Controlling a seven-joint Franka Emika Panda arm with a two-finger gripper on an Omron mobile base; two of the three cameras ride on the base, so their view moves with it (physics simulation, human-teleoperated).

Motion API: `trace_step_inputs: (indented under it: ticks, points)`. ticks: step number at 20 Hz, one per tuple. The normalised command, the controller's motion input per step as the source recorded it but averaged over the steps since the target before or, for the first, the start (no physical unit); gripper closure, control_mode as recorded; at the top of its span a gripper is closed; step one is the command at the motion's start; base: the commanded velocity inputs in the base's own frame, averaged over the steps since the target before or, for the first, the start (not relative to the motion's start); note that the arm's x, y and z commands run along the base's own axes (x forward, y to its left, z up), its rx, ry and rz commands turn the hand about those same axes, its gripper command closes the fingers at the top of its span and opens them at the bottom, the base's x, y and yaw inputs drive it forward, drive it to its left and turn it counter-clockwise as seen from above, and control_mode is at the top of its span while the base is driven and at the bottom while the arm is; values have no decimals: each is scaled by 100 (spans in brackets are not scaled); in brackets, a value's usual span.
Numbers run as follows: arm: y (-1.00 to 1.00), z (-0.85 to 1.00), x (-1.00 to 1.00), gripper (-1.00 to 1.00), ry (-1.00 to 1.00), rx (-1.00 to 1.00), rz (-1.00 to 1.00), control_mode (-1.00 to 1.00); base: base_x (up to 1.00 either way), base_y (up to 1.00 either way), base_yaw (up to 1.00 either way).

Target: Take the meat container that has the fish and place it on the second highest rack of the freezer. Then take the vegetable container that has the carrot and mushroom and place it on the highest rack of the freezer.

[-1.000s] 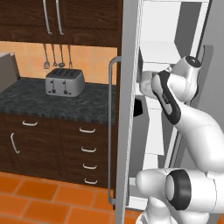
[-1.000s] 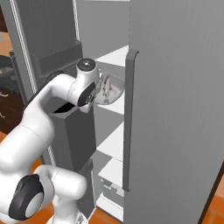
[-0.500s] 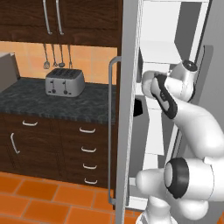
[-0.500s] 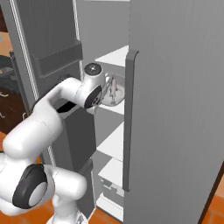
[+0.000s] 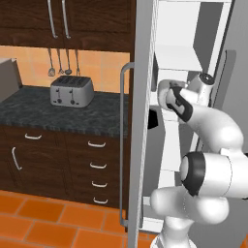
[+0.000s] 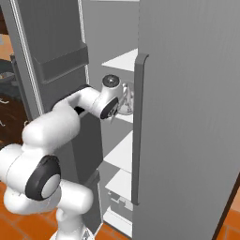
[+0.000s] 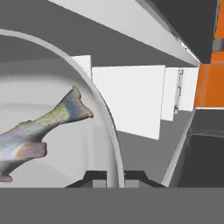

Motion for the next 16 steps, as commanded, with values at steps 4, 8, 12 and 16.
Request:
trace_step_inputs:
  ticks: [4, 8, 12, 16]
  points:
    - [-19, -57, 30, 100, 0, -1, -1, -100, 0, 0, 0]
    - [-13, -28, 33, 100, 0, 0, -2, -100, 0, 0, 0]
    - [-4, -6, 55, 100, 0, 0, 0, -100, 0, 0, 0]
    - [-7, -8, 60, 100, 0, 0, 0, -100, 0, 0, 0]
